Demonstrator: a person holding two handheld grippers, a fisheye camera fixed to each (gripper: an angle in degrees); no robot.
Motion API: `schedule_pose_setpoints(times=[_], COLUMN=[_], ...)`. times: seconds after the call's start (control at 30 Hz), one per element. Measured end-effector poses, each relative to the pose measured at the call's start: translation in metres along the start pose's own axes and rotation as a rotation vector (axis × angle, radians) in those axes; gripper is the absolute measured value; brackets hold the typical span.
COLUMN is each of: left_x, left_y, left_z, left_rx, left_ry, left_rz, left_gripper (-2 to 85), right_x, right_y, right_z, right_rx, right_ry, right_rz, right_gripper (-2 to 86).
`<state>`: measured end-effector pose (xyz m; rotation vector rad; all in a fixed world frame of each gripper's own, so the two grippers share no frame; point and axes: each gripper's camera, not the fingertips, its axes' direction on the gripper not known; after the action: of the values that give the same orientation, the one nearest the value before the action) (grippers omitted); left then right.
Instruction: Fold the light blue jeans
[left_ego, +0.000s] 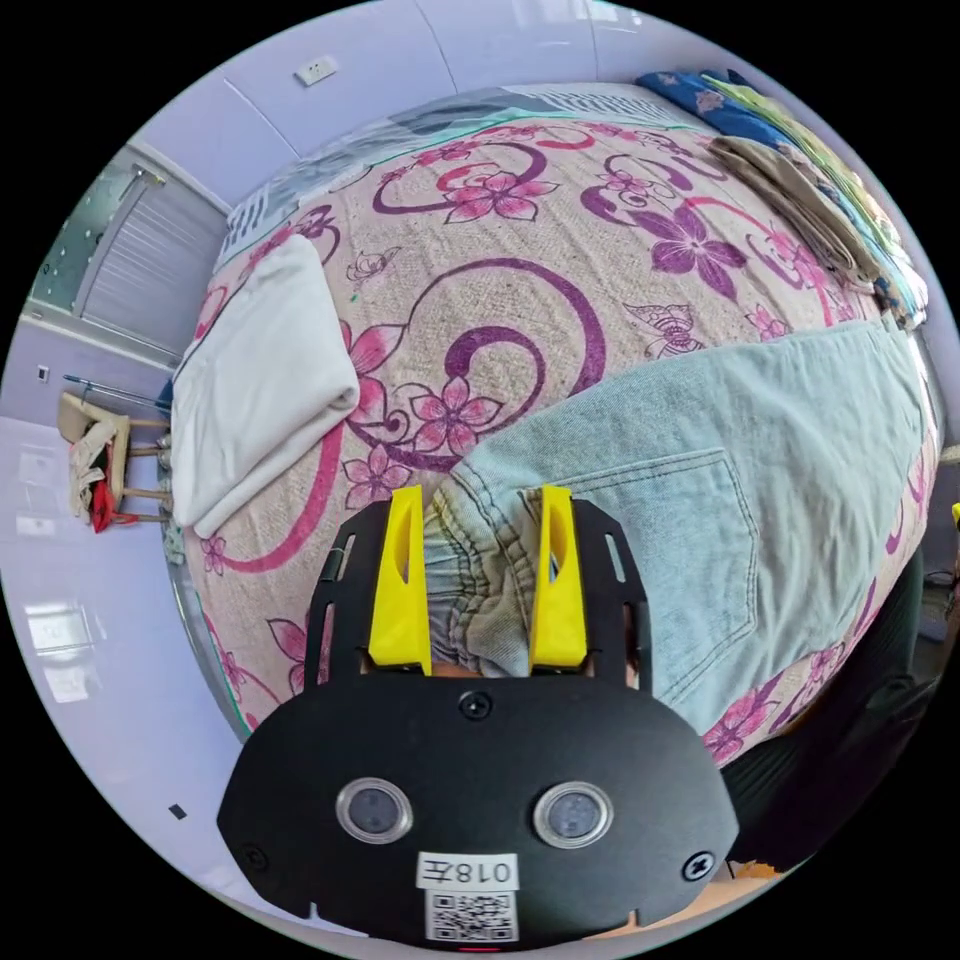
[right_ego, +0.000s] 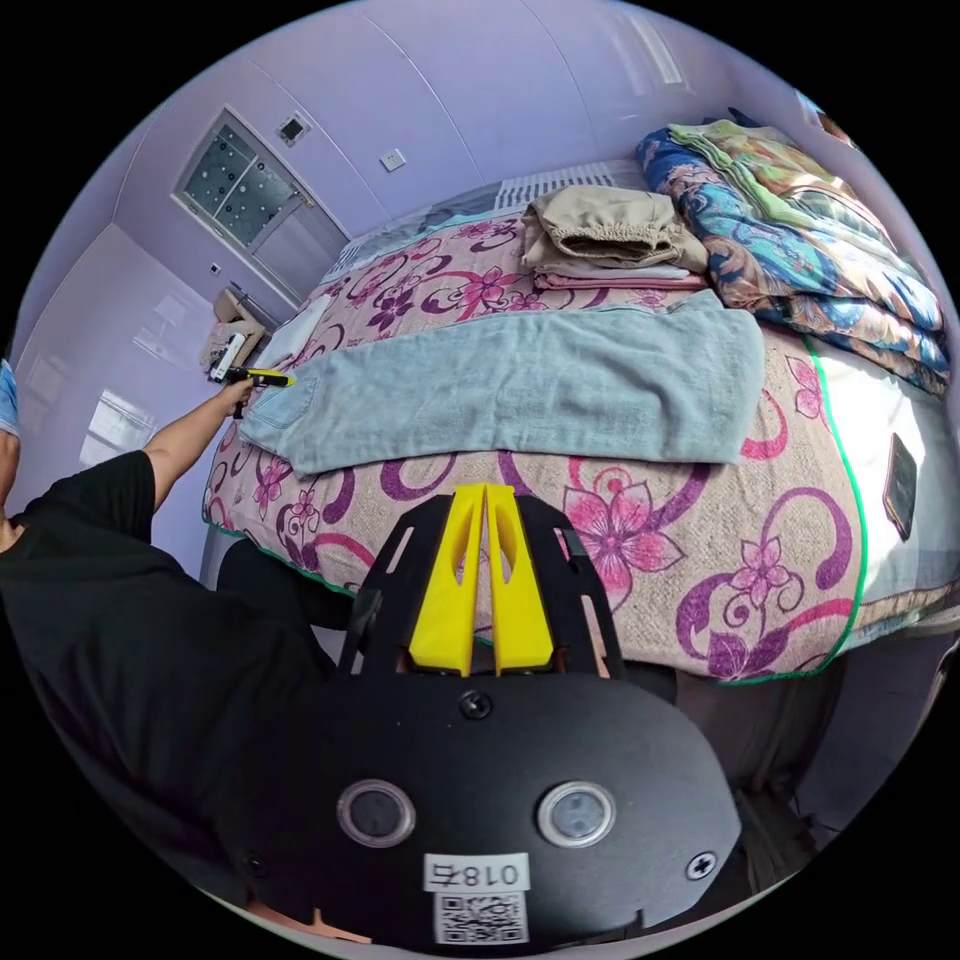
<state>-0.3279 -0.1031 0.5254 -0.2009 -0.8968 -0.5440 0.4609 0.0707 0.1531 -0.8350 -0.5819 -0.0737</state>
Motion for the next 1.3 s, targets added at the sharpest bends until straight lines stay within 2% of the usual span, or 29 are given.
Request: schedule_pose_setpoints(times=[0.07,0.13,0.23,0.33,0.4,0.5,0.63,0.7,0.8,0.9,1.0,1.07,1.17,1.3], left_x=[0.01,0.032,0.078,0.119,0.15,0.173,0.178,0.158,0.126,0.114,0.102,0.092,0.074,0.055], left_y=[0.003,0.013,0.06,0.151,0.253,0.384,0.517,0.589,0.645,0.668,0.682,0.688,0.704,0.738], left_z=[-0.021,-0.051,-0.11,-0.178,-0.227,-0.257,-0.235,-0.189,-0.124,-0.099,-0.093,-0.085,-0.063,-0.024], left_rx=[0.034,0.09,0.229,0.445,0.617,0.719,0.677,0.665,0.704,0.738,0.732,0.697,0.68,0.688], left_ry=[-0.009,-0.13,-0.263,-0.305,-0.27,-0.165,-0.036,0.062,0.216,0.256,0.284,0.308,0.386,0.497], left_rz=[0.026,0.056,0.127,0.143,0.173,0.154,0.042,-0.127,-0.335,-0.415,-0.446,-0.466,-0.52,-0.61], left_gripper=[10.8,5.7,4.2,3.3,2.6,1.6,1.0,1.0,1.6,2.6,3.2,3.4,3.4,3.5], right_x=[-0.004,-0.009,-0.022,-0.034,-0.038,-0.04,-0.034,-0.034,-0.04,-0.06,-0.123,-0.211,-0.328,-0.444], right_y=[0.006,0.008,0.008,0.013,0.019,0.034,0.054,0.058,0.058,0.056,0.046,0.044,0.053,0.077], right_z=[-0.007,-0.01,-0.013,-0.017,-0.018,-0.018,-0.009,0.003,0.027,0.047,0.054,0.063,0.091,0.139], right_rx=[0.027,0.047,0.084,0.133,0.156,0.198,0.253,0.246,0.214,0.18,0.134,0.087,-0.021,-0.038], right_ry=[0.007,0.009,0.019,0.013,-0.015,-0.094,-0.259,-0.322,-0.401,-0.458,-0.438,-0.42,-0.408,-0.186], right_rz=[0.013,0.005,-0.029,-0.056,-0.055,-0.023,0.086,0.126,0.183,0.181,-0.069,-0.42,-0.79,-1.102], right_gripper=[-0.2,-0.2,-0.2,-0.2,-0.2,-0.2,0.0,0.1,0.9,2.2,4.2,6.2,9.0,11.5])
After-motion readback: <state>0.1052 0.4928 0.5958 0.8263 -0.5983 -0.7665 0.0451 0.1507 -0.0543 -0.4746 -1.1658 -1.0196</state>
